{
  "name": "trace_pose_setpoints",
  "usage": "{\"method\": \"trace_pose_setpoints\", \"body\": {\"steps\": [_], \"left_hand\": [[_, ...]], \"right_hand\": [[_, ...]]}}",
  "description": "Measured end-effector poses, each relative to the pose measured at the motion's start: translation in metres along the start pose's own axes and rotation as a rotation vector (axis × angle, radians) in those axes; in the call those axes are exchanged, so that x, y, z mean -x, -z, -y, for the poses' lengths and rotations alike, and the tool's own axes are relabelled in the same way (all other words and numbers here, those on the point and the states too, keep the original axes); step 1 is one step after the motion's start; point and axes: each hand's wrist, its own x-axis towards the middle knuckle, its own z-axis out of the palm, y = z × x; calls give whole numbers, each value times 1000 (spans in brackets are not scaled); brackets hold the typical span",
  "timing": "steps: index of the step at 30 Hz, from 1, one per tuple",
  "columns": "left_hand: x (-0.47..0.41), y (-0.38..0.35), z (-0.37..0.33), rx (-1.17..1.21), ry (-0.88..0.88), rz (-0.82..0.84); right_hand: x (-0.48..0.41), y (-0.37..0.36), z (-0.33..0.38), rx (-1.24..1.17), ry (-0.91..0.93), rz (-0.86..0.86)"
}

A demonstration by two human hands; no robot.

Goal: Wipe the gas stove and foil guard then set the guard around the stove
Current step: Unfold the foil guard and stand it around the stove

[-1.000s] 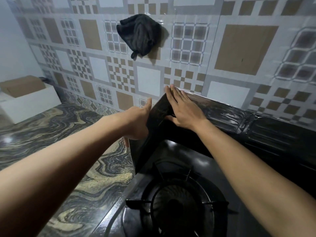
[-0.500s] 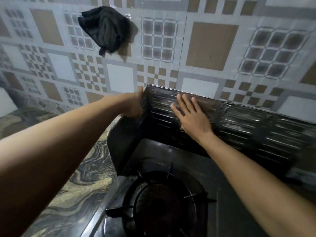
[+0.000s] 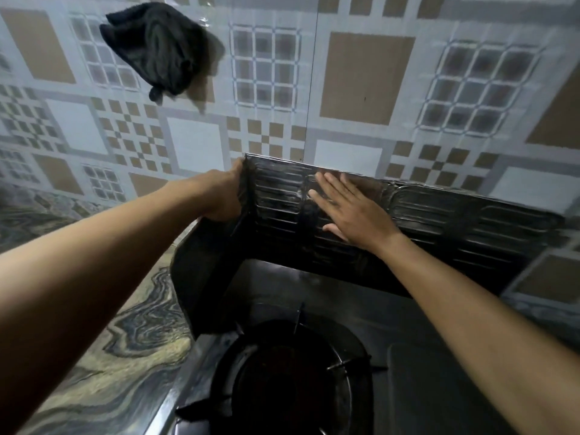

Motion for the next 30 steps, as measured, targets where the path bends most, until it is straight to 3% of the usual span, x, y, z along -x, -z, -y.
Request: {"method": "trace_pose_setpoints", "body": {"steps": [5,8,12,14,17,21,30], "left_hand": [[10,-2,-32,-263,99,-26],[13,-19,-67,-450,123,-89],[-4,-71,-125,-339,-278,-77],[-16,-94,-143,-364,-376,-85],[-34,-119,-147,-349,-382,-171],[-52,-137,-149,-293,-342,-207],[-70,-155,-181,-117,-177,-215]], "right_hand": [[55,7,-13,87,-233,29],[77,2,-16,118,-253,124],[86,-5,-25,14,-165,64],[103,-9,-38,-30,-87,2],[143,-10,-57,52,-147,1],[186,-18,-84,159,-221,239],[185,-38,-83,97,-255,238]]}}
